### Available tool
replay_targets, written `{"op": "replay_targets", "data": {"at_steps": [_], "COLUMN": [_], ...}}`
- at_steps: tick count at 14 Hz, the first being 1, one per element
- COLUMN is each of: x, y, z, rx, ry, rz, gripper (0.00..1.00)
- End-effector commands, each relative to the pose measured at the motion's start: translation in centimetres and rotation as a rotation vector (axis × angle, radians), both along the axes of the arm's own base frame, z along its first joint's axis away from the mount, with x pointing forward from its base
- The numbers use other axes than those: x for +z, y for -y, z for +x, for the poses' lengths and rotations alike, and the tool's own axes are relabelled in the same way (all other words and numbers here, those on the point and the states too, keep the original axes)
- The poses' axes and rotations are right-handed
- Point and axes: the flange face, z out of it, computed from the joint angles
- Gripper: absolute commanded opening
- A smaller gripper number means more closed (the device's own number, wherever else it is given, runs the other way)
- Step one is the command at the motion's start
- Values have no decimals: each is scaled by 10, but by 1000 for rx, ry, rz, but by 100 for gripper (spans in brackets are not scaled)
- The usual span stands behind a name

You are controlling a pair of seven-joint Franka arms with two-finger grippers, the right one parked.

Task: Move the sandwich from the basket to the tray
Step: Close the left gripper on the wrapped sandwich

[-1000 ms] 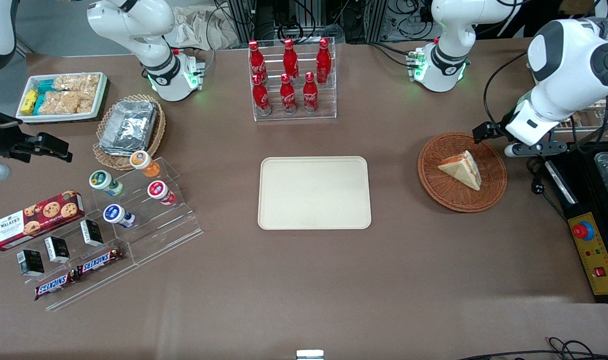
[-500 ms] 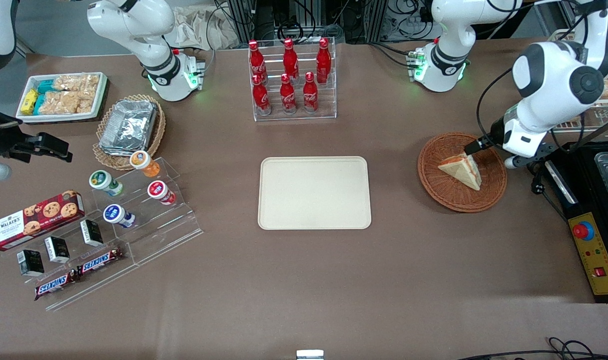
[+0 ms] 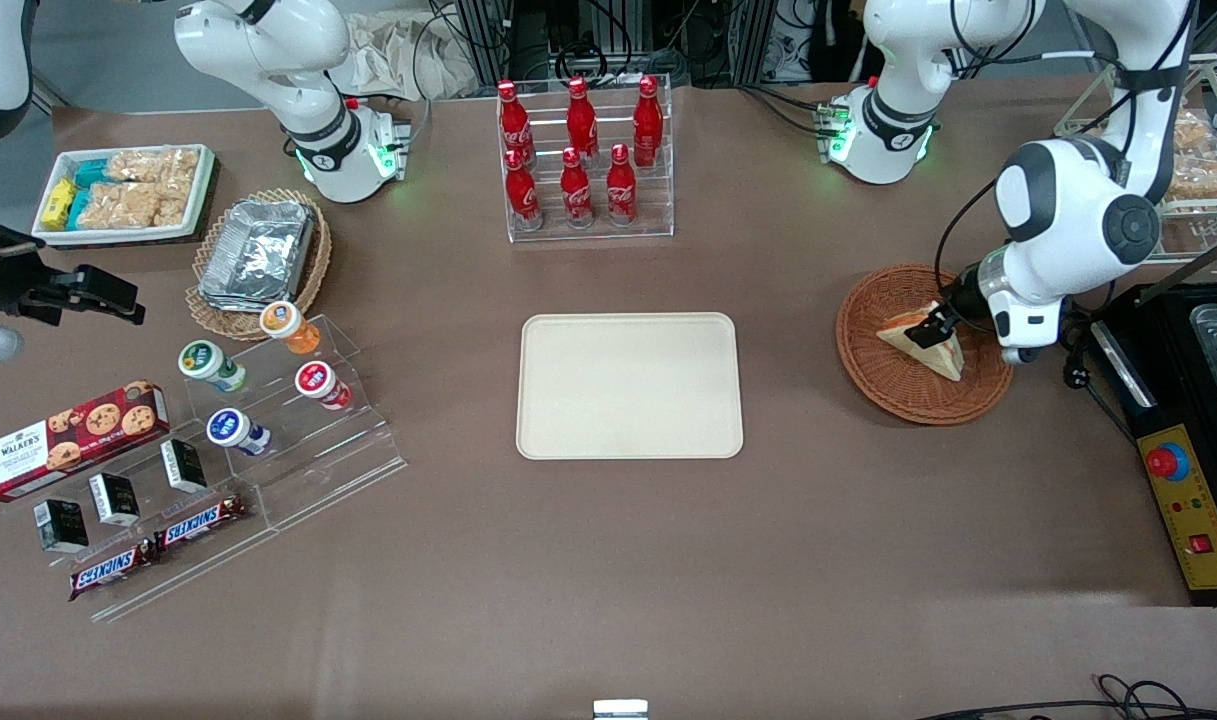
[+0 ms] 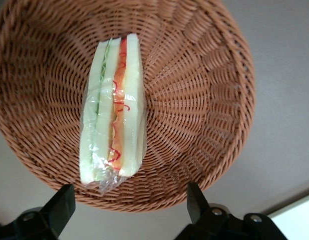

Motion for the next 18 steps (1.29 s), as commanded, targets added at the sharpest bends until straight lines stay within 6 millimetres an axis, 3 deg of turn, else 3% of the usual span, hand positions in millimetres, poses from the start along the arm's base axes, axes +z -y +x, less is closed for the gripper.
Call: {"op": "replay_targets", "data": {"at_steps": [1, 8, 18], "x": [-12, -29, -56], "y": [1, -5, -20], "z": [1, -10, -7], "rx": [59, 112, 139], "ry": [-20, -79, -83], "rz": [-4, 4, 16], "gripper": [99, 99, 99]}}
